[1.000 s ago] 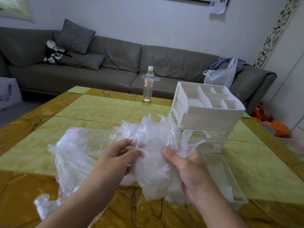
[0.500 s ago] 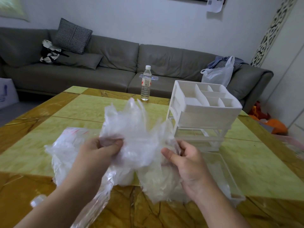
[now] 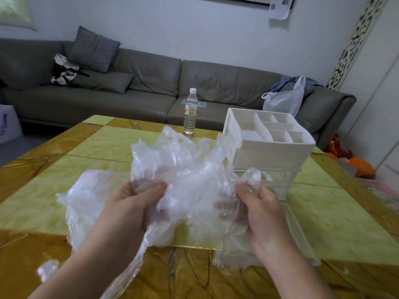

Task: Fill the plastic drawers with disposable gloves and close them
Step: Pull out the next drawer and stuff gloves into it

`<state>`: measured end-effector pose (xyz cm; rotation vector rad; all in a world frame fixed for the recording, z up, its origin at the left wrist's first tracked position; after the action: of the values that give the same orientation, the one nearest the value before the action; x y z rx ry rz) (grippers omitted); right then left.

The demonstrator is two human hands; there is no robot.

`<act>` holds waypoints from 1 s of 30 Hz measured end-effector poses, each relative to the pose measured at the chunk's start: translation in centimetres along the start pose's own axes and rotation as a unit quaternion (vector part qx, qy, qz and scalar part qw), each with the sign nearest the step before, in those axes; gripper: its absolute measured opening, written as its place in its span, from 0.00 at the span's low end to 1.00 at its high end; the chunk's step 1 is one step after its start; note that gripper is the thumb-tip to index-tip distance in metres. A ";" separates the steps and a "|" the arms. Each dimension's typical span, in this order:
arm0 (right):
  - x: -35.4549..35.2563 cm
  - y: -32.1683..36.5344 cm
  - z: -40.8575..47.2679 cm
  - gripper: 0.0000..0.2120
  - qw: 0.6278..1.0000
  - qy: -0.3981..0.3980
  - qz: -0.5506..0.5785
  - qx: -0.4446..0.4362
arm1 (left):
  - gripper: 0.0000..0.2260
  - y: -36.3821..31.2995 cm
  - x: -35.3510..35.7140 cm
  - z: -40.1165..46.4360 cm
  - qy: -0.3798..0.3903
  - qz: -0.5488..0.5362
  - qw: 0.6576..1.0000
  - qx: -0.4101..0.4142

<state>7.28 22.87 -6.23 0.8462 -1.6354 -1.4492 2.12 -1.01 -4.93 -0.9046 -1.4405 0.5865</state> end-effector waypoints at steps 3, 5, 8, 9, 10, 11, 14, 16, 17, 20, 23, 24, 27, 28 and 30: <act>1.4 -0.5 -0.5 0.08 1.000 0.010 0.010 0.001 | 0.03 2.2 0.5 -1.2 0.011 0.046 0.998 -0.030; 2.4 -0.9 -0.7 0.12 1.000 0.028 0.004 -0.006 | 0.03 3.2 0.7 -1.6 0.014 0.095 0.995 -0.037; 3.0 -0.5 -1.4 0.13 0.999 0.043 -0.002 -0.003 | 0.04 3.7 1.0 -2.0 0.006 0.136 0.990 -0.040; 3.0 -0.4 -1.5 0.12 0.999 0.048 -0.006 -0.003 | 0.04 3.9 1.1 -2.2 0.003 0.128 0.990 -0.055; 3.2 -0.2 -1.8 0.11 0.998 0.058 -0.008 -0.001 | 0.05 4.2 1.1 -2.3 0.008 0.118 0.990 -0.077; 3.4 -0.2 -1.9 0.10 0.998 0.067 -0.008 0.004 | 0.10 4.6 1.3 -2.4 0.024 0.110 0.988 -0.102; 3.8 -0.8 -2.1 0.10 0.997 0.072 -0.009 0.013 | 0.21 5.6 1.6 -2.6 0.055 0.079 0.983 -0.158; 4.2 -0.8 -2.2 0.11 0.997 0.076 0.004 0.011 | 0.19 5.9 1.8 -2.7 0.054 0.060 0.982 -0.173; 4.3 -0.8 -2.3 0.11 0.997 0.081 0.004 0.007 | 0.14 5.8 1.8 -2.7 0.049 0.050 0.983 -0.170; 4.5 -0.6 -2.4 0.11 0.996 0.082 -0.023 -0.004 | 0.09 5.5 1.7 -2.4 0.051 0.036 0.987 -0.149; 3.9 -0.4 -2.3 0.12 0.997 0.058 -0.045 -0.008 | 0.09 5.0 1.2 -1.8 0.054 0.026 0.992 -0.113; 3.5 -0.5 -2.1 0.09 0.998 0.046 -0.046 -0.003 | 0.09 4.6 1.0 -1.6 0.049 0.028 0.994 -0.093; 2.2 -0.4 -1.5 0.10 1.000 0.010 -0.017 -0.001 | 0.10 3.2 0.9 -1.4 0.036 0.034 0.998 -0.027; 2.1 -0.5 -1.5 0.10 1.000 0.015 0.023 0.007 | 0.12 2.7 1.0 -1.5 0.029 0.038 0.999 -0.005; 2.9 -0.9 -2.0 0.16 0.989 0.065 0.124 0.050 | 0.13 1.8 1.0 -1.5 0.015 0.045 0.998 0.033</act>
<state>7.65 19.30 -6.66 0.7466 -1.6609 -1.1259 4.03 0.54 -5.64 -0.9254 -1.3517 0.6813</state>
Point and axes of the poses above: each hand's wrist, its own z-axis towards the middle knuckle, its own x-axis out of the palm, y = z × x, the point moved 9 cm from there along z, towards the middle knuckle, and after that the axes turned 10 degrees about -z, right-handed, at the moved point
